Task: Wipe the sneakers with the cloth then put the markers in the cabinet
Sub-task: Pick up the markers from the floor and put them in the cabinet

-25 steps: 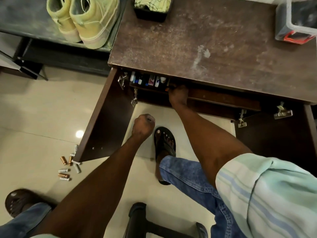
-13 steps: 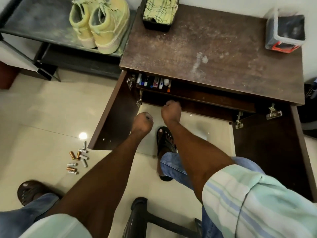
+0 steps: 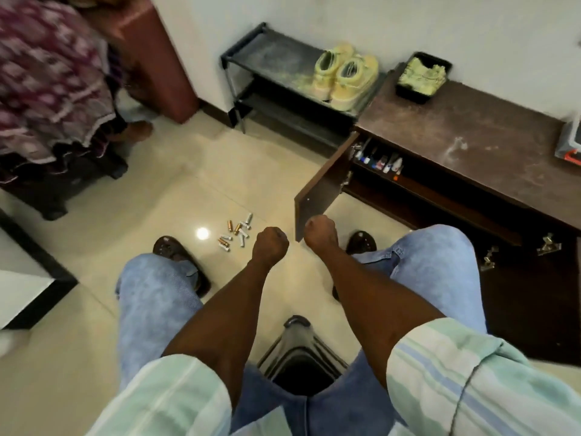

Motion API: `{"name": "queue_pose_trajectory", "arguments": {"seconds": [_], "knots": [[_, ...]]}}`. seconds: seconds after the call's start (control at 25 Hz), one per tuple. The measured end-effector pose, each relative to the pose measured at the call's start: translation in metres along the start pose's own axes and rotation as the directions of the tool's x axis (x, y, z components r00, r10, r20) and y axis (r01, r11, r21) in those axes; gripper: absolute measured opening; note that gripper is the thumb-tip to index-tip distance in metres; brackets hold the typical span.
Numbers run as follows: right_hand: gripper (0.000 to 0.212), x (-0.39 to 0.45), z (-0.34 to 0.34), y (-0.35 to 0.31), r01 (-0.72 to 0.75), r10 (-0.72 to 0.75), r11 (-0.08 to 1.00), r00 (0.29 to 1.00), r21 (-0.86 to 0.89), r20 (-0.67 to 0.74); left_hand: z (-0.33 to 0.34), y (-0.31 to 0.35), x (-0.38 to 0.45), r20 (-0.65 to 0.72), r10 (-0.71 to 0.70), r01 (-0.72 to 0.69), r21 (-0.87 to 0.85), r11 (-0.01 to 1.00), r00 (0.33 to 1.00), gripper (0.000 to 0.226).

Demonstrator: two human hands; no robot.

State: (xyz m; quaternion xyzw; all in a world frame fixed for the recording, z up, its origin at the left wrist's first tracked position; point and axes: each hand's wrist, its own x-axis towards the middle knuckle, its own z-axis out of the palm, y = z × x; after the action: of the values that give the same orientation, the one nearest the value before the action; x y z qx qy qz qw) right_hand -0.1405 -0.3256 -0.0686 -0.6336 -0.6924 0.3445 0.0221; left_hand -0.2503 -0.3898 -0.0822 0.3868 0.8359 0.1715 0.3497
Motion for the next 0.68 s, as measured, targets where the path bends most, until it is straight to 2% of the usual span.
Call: {"name": "queue_pose_trajectory", "arguments": {"seconds": [0.08, 0.16, 0.32, 0.4, 0.44, 0.52, 0.56, 0.68], "knots": [[0.026, -0.017, 0.021, -0.024, 0.082, -0.08, 0.996, 0.995, -0.03, 0.06, -0.024, -0.03, -0.007, -0.055, -0.077, 0.074, -0.05, 0.996, 0.996, 0.029], [0.025, -0.022, 0.048, -0.04, 0.13, -0.122, 0.99, 0.985, -0.053, 0.123, -0.041, -0.056, -0.001, -0.034, -0.192, 0.183, -0.179, 0.967, 0.981, 0.029], [0.023, 0.014, 0.109, -0.051, 0.153, -0.121, 0.981, 0.964, -0.123, 0.236, -0.04, -0.107, 0.05, 0.028, -0.413, 0.39, -0.393, 0.833, 0.91, 0.025], [0.024, 0.046, 0.141, -0.047, 0.137, -0.088, 0.977, 0.957, -0.162, 0.276, -0.029, -0.133, 0.086, 0.135, -0.541, 0.52, -0.535, 0.666, 0.83, 0.022], [0.025, 0.062, 0.157, -0.044, 0.126, -0.064, 0.974, 0.952, -0.19, 0.301, -0.024, -0.143, 0.102, 0.205, -0.598, 0.577, -0.616, 0.536, 0.775, 0.018], [0.025, 0.097, 0.189, -0.038, 0.082, -0.003, 0.971, 0.943, -0.226, 0.332, -0.018, -0.157, 0.132, 0.315, -0.645, 0.595, -0.756, 0.272, 0.696, 0.019], [0.024, 0.114, 0.207, -0.036, 0.064, 0.022, 0.969, 0.939, -0.238, 0.342, -0.015, -0.164, 0.148, 0.343, -0.653, 0.582, -0.791, 0.187, 0.675, 0.02], [0.022, 0.151, 0.252, -0.034, 0.091, 0.035, 0.953, 0.913, -0.288, 0.406, -0.002, -0.188, 0.184, 0.374, -0.696, 0.552, -0.833, 0.039, 0.613, 0.015]]}}
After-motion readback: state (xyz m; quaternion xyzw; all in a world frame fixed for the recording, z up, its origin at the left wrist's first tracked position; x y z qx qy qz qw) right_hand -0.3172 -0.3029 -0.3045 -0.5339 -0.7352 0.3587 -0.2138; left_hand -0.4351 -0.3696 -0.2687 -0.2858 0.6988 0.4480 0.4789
